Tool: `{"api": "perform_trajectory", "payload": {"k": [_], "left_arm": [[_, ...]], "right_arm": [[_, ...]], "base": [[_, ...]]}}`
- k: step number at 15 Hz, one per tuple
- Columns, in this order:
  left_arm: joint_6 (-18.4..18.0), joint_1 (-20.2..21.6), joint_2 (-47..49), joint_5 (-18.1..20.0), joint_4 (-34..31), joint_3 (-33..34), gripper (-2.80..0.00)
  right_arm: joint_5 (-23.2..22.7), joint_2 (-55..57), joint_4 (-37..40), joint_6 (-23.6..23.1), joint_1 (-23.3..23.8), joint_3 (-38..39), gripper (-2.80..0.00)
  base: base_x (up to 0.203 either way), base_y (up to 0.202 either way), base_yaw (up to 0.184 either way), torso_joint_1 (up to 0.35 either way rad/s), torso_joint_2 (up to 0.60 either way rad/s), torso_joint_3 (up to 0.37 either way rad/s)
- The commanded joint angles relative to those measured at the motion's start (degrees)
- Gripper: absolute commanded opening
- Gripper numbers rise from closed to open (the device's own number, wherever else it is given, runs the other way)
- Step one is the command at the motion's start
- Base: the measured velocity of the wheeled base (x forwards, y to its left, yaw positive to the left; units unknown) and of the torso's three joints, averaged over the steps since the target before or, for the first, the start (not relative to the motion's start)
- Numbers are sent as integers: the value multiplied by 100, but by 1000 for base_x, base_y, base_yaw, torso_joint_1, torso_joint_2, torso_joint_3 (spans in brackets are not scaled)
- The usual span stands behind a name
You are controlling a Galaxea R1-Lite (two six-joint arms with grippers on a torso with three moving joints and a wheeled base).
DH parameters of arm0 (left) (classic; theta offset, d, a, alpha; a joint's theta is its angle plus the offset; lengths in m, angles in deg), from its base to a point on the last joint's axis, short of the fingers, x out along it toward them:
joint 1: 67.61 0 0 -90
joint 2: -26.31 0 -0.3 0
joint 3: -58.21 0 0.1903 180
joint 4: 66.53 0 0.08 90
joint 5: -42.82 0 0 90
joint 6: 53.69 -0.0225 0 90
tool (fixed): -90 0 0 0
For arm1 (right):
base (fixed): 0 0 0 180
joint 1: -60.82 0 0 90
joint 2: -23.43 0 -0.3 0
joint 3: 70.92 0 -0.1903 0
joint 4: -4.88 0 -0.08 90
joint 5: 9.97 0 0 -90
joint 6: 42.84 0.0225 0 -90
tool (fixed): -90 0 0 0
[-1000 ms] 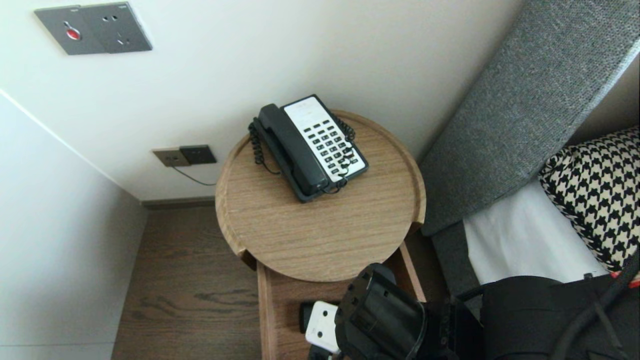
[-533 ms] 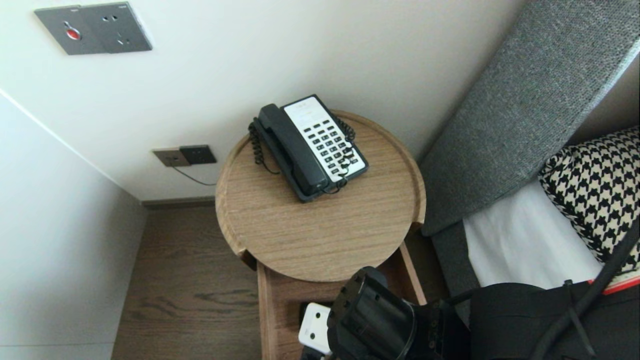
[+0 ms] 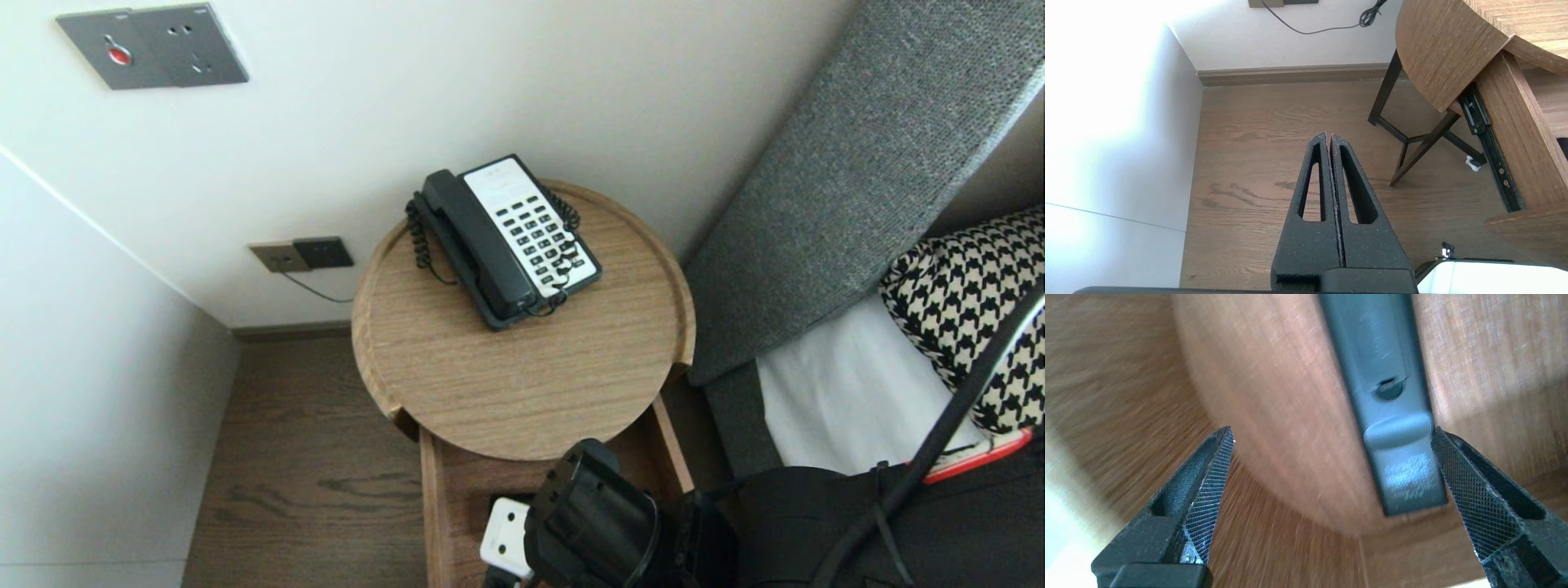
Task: Take the remote control out of the drawer one by one and place them on the table
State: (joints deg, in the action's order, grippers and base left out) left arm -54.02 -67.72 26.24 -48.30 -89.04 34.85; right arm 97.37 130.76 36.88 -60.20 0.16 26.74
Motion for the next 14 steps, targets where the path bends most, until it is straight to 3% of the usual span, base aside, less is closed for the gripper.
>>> {"api": "perform_trajectory", "payload": {"k": [1,14], "left_arm": [[-2,-7,7,-2,3,0,-280],[-2,-7,7,-2,3,0,-280]], "right_arm": [[23,128,-305,-13,74,121,0],[125,130,-865,-165,574,403,0]], "base": [[0,0,0,0,0,0],[0,0,0,0,0,0]]}}
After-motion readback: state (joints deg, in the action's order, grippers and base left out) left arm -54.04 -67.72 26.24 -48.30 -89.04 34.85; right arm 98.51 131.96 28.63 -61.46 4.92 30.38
